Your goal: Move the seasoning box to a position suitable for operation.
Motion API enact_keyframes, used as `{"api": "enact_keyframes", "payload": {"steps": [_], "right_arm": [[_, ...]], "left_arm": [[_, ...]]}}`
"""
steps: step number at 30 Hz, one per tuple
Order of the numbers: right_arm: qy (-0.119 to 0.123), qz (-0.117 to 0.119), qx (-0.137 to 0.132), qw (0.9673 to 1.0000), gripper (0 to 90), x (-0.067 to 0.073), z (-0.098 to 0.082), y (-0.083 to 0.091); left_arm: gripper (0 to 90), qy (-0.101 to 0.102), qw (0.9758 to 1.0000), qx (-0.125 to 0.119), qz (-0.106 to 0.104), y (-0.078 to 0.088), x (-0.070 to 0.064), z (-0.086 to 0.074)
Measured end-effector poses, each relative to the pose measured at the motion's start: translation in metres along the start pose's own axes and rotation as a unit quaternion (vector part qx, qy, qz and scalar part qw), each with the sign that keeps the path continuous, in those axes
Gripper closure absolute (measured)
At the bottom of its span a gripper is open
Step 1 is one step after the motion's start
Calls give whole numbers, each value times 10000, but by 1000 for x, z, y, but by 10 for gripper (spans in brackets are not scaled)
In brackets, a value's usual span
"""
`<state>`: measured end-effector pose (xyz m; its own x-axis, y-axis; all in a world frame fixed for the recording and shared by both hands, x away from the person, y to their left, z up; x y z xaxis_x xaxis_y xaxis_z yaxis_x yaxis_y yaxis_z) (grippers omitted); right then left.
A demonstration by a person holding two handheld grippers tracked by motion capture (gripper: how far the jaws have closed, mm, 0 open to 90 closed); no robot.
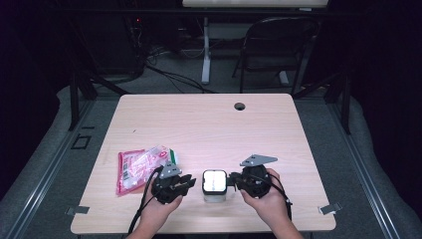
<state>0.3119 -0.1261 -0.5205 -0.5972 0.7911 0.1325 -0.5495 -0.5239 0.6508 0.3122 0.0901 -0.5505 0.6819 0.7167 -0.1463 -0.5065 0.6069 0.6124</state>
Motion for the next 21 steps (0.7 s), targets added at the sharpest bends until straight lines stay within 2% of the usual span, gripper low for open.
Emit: {"api": "enact_keyframes", "payload": {"steps": [4,8,21], "right_arm": [[56,-44,97,9999,865,0,0,-4],[2,1,147,9999,882,0,-2,-6],[-50,61,217,9997,898,-1,-2,-6]], "left_arm": [[787,-93,9999,97,9,1,-2,1],[819,-189,9996,197,-79,1,-4,2],[854,-358,9984,390,-219,2,-8,5]]}}
Point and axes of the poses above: each handheld gripper's, and its own axes: y roughly backward along the jaws, z roughly out of its top, x roughly to its left, the point moved 5 cm from there along -y, roughly forward along the jaws, and after that the axes turned 2 degrees about -x, right-handed, at the moved point
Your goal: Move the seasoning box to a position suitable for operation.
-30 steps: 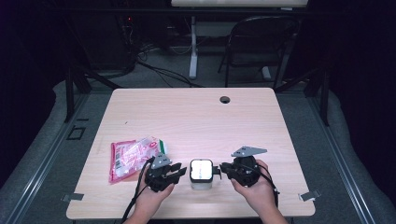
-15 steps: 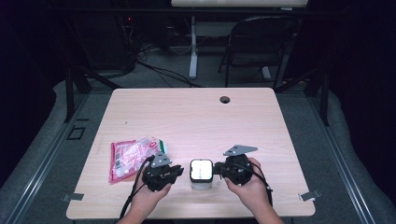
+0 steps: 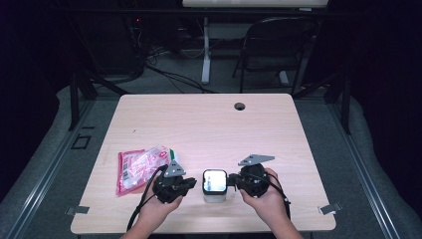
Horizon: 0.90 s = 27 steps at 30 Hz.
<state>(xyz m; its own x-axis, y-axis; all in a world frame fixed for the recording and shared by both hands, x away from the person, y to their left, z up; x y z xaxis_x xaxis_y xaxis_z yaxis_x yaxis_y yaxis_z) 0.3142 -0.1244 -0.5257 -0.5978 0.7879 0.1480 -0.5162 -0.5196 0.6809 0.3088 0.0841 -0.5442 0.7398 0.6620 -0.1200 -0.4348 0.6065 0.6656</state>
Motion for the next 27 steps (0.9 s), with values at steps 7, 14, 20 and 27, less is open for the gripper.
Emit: {"api": "enact_keyframes", "payload": {"steps": [7,14,20,27], "right_arm": [[-19,-16,-53,10000,900,0,-1,0],[-72,26,-63,10000,900,-1,-1,0],[-52,1,-69,10000,900,-2,-2,1],[-67,20,-117,9999,900,-1,-2,0]], "left_arm": [[866,-81,9999,45,-72,0,-5,-1],[872,-150,9998,98,-104,-2,-9,-1],[874,-217,9995,205,-142,-6,-13,-3],[881,-285,9990,289,-179,-10,-17,-3]]}}
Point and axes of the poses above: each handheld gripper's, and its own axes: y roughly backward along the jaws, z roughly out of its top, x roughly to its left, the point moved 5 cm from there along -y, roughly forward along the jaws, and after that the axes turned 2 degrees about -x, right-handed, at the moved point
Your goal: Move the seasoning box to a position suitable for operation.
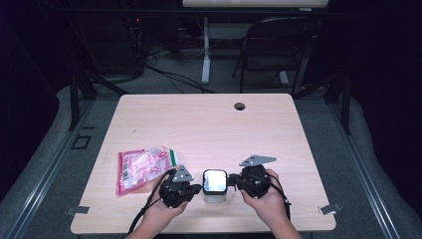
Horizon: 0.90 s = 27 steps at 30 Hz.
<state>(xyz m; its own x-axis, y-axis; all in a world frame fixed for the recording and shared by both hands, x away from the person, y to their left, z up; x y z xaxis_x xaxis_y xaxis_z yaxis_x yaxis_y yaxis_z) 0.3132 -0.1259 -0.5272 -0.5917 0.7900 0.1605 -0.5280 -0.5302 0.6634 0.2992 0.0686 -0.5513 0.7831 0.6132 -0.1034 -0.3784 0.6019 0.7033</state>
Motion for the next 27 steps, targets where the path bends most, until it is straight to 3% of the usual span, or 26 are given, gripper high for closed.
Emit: {"api": "enact_keyframes", "payload": {"steps": [19,24,27], "right_arm": [[-10,-16,-12,10000,893,0,-1,0],[-42,75,-54,9999,839,2,0,2],[58,153,11,9999,781,6,1,5]], "left_arm": [[887,-5,10000,-79,-23,3,-1,8],[887,-48,10000,-40,-24,4,-1,10],[887,-62,10000,-56,-3,4,-2,12]]}}
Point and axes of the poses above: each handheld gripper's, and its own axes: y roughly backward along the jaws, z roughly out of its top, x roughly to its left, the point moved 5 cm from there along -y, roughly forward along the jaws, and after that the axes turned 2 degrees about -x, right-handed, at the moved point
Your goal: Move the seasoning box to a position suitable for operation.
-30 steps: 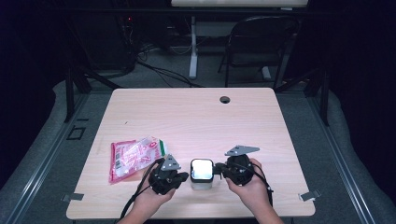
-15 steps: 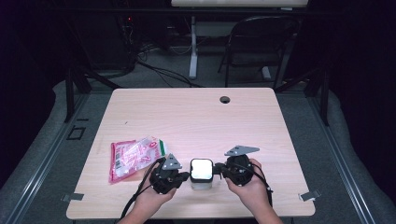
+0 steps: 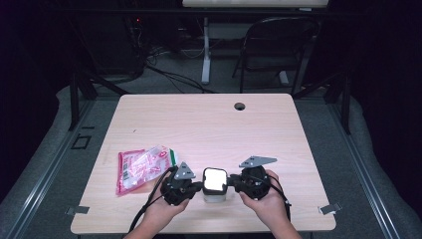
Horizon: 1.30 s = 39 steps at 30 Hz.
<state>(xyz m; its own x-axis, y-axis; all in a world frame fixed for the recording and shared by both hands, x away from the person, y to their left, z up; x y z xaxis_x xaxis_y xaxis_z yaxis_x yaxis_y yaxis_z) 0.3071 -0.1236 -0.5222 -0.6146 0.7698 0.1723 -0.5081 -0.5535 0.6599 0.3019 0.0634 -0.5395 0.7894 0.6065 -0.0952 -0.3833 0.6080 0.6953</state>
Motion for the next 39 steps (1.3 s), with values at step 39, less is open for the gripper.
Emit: {"api": "enact_keyframes", "payload": {"steps": [39], "right_arm": [[933,-197,142,9953,583,36,5,3]], "left_arm": [[707,-2,9999,-112,93,-2,-2,29]]}}
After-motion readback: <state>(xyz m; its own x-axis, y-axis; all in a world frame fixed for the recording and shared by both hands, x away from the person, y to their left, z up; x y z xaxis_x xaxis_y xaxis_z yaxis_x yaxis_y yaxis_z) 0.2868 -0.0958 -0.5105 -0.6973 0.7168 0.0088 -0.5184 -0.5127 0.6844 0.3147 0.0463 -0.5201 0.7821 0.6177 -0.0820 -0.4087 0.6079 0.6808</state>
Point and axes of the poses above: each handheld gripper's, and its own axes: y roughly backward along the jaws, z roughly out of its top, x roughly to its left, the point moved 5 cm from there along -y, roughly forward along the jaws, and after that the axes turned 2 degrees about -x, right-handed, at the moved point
